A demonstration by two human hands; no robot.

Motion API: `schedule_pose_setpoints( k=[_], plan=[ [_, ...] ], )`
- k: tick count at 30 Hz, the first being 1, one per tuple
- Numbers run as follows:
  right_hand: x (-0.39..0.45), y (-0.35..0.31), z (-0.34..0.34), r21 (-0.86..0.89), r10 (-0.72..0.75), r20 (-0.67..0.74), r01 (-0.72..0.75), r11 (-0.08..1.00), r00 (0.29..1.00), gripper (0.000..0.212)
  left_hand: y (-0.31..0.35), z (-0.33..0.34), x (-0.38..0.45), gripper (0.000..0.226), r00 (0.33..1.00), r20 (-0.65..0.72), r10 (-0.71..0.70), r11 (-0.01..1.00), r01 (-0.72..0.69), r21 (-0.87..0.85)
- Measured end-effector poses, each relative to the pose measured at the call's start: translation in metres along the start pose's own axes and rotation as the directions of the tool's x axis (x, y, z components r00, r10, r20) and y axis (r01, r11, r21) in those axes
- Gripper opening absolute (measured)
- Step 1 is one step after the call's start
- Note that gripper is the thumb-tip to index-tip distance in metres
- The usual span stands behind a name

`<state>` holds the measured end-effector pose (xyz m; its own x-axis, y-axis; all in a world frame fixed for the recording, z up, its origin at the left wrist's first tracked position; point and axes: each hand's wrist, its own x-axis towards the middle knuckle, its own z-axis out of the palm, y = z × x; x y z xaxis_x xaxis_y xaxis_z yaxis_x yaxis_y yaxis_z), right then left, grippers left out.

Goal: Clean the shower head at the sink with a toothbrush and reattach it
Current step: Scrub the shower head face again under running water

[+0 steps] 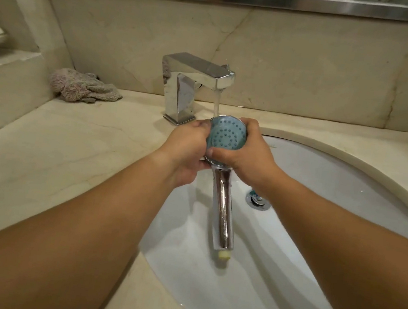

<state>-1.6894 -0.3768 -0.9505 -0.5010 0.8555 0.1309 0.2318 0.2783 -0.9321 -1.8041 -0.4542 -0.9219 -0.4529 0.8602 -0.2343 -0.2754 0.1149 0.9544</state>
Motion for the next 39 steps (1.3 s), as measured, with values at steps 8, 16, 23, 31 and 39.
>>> schedule_pose_setpoints(
  k=[8,16,23,31,39],
  plan=[
    [-0.004,-0.013,0.021,-0.029,0.027,-0.356,-0.040,0.999,0.934,0.045,-0.003,0.004,-0.002,0.045,0.995,0.050,-0.089,0.984,0.095,-0.149],
    [0.000,-0.003,-0.015,0.147,0.173,-0.034,-0.167,0.975,0.984,0.052,-0.002,0.000,-0.009,0.037,0.977,0.064,-0.205,0.975,0.210,-0.076],
    [-0.004,0.060,-0.057,-0.921,0.429,-0.012,-0.177,0.346,0.903,0.015,-0.004,0.002,-0.005,0.035,0.976,0.043,-0.216,0.968,0.219,-0.121],
    [-0.010,0.089,-0.055,-0.963,0.433,0.006,-0.111,0.245,0.901,0.011,-0.003,-0.003,-0.006,0.037,0.977,0.043,-0.209,0.967,0.213,-0.137],
    [-0.001,0.030,-0.049,-0.525,0.027,-0.063,-0.056,0.849,0.998,0.008,0.002,-0.004,-0.006,0.033,0.980,0.010,-0.200,0.969,0.200,-0.144]
  ],
)
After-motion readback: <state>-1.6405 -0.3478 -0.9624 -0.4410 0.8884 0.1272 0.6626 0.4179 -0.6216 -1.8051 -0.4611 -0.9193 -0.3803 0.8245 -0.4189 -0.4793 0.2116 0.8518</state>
